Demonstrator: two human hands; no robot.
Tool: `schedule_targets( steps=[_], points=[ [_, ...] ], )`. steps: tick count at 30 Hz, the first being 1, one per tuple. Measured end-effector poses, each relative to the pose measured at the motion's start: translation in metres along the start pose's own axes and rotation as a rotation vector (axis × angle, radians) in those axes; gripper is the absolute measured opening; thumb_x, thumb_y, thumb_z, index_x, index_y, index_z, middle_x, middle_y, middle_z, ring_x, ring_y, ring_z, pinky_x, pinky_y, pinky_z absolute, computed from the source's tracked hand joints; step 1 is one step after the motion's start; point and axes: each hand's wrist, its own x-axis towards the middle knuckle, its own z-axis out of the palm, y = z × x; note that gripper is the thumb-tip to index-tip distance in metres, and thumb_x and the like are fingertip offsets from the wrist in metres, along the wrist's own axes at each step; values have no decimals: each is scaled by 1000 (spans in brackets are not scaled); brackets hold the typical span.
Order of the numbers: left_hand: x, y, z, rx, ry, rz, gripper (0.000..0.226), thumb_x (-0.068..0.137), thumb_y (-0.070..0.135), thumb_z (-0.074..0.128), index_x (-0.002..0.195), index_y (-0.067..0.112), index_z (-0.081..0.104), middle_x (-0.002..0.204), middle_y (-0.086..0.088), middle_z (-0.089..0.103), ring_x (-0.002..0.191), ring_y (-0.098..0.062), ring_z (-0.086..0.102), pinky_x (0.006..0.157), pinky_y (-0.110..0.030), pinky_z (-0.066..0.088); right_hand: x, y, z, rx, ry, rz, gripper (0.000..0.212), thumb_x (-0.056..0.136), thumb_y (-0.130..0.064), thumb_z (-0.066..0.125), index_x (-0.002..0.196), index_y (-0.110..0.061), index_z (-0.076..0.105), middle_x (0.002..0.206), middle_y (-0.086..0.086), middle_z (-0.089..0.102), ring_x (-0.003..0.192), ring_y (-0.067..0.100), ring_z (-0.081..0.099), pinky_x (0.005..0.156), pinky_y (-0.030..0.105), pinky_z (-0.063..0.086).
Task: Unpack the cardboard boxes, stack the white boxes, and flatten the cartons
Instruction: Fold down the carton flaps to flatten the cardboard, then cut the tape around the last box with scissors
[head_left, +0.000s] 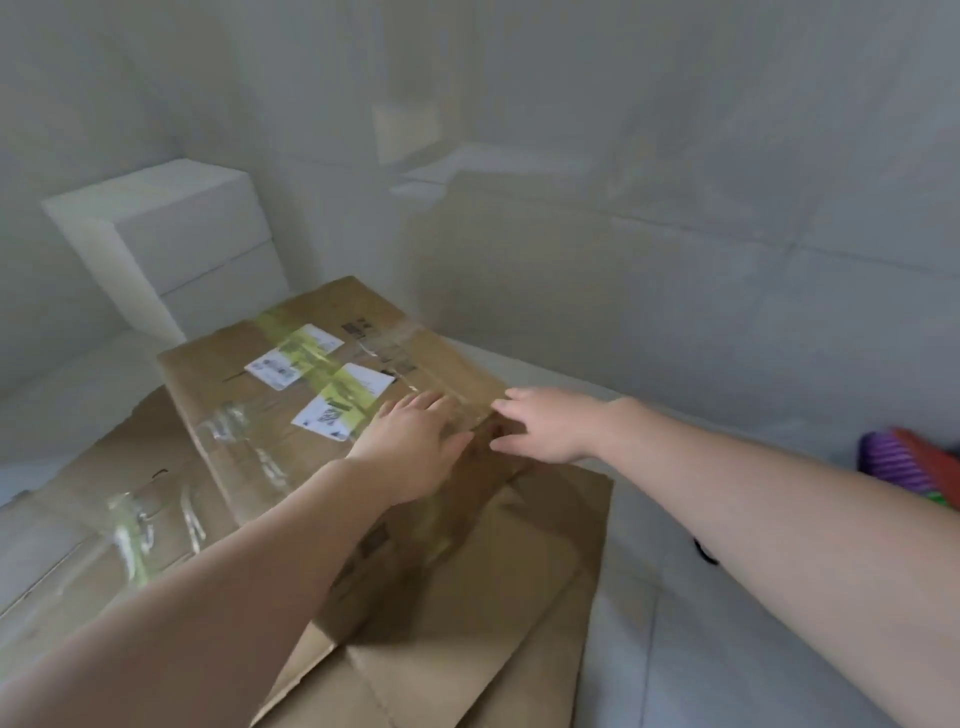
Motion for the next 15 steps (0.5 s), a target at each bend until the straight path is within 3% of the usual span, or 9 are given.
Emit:
schedule_targets(
  steps=[9,12,15],
  points=[
    [79,123,54,-12,-79,228,41,96,37,43,133,20,47,136,-1,49,125,-24,44,103,-34,33,-78,177,91,213,65,442,43,94,-37,52,129,-12,55,129,12,57,118,28,52,95,32,43],
    [91,146,79,-66,-134,252,37,96,36,44,130,23,49,132,2,52,119,-22,50,98,-36,41,-94,209,133,263,33,530,30,89,-27,56,112,-9,64,114,12,64,105,28,58,84,29,47],
    [91,152,95,-73,-176,294,34,95,35,45,127,24,52,128,5,56,116,-21,53,95,-36,44,-98,220,171,271,-48,560,23,87,-22,55,104,-10,66,107,10,64,97,27,60,69,23,41]
  ],
)
